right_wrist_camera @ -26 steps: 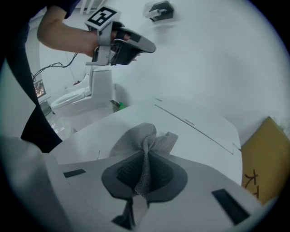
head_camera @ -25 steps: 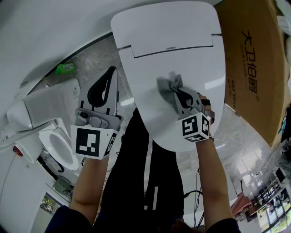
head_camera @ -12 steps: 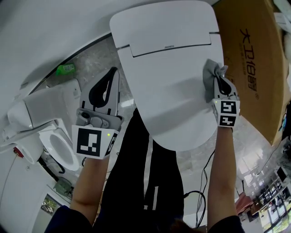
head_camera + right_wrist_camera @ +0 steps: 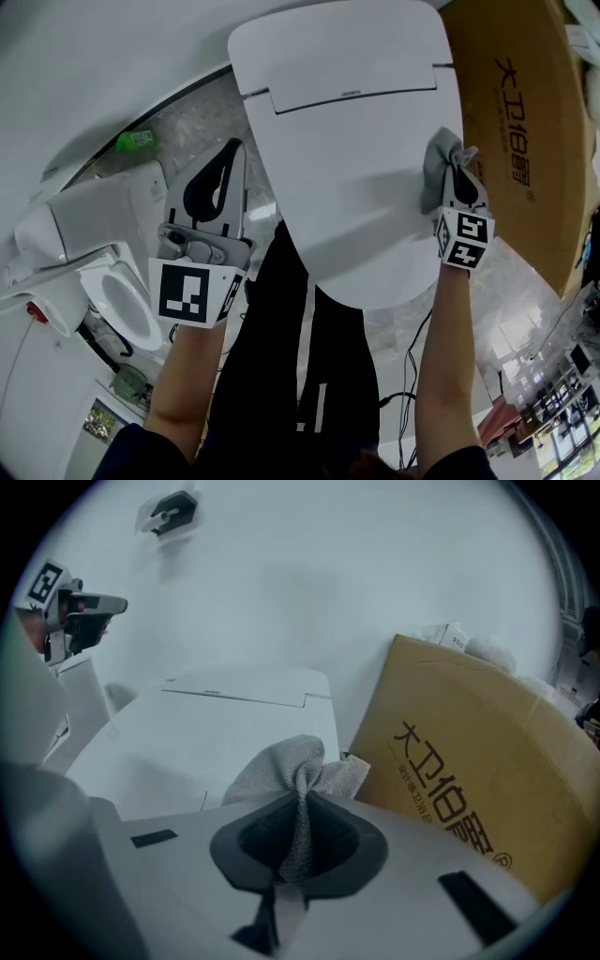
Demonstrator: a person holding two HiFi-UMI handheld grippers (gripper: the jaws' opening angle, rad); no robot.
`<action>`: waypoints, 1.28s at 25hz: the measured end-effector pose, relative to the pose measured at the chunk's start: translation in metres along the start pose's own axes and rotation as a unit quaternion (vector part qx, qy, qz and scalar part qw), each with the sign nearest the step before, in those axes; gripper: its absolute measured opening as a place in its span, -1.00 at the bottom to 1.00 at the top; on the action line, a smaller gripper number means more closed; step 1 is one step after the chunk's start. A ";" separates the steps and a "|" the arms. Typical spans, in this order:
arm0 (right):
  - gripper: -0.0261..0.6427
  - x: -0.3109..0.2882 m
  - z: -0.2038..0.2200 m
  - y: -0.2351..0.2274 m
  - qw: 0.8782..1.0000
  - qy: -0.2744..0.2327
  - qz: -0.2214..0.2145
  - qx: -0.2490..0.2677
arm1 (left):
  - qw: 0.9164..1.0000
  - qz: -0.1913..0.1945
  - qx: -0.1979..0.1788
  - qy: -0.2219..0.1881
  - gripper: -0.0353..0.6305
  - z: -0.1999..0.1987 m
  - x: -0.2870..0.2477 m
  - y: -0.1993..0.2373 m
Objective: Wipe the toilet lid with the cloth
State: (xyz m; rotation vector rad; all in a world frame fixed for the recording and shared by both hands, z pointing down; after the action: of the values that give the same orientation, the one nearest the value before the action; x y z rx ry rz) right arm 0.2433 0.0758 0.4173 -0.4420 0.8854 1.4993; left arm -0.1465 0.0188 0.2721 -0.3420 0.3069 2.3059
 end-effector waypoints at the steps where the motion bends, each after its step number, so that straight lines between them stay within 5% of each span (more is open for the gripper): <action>1: -0.81 0.003 0.001 0.005 1.000 -0.001 -0.004 0.003 | 1.000 0.000 0.001 0.000 -0.85 0.001 0.001 0.000; 17: -0.81 0.035 -0.022 0.125 0.985 -0.045 -0.136 0.095 | 1.000 -0.009 0.007 -0.005 -0.85 0.004 0.008 0.000; 32: -0.81 0.073 -0.032 0.262 0.908 -0.097 -0.330 0.239 | 1.000 -0.017 0.006 0.005 -0.85 0.011 0.016 0.000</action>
State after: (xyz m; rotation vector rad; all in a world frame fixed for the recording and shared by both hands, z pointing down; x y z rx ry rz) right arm -0.0271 0.1198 0.4130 -0.1873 0.8002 0.6575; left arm -0.1588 0.0324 0.2767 -0.3497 0.3170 2.2692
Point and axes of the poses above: the fingertips, and each gripper's own axes: x backward along the fingers, y to its left, z out of its underside, the point moved 9 cm from there along x, backward along the fingers, and after that the axes turned 9 degrees about z, right-handed, at the moved point
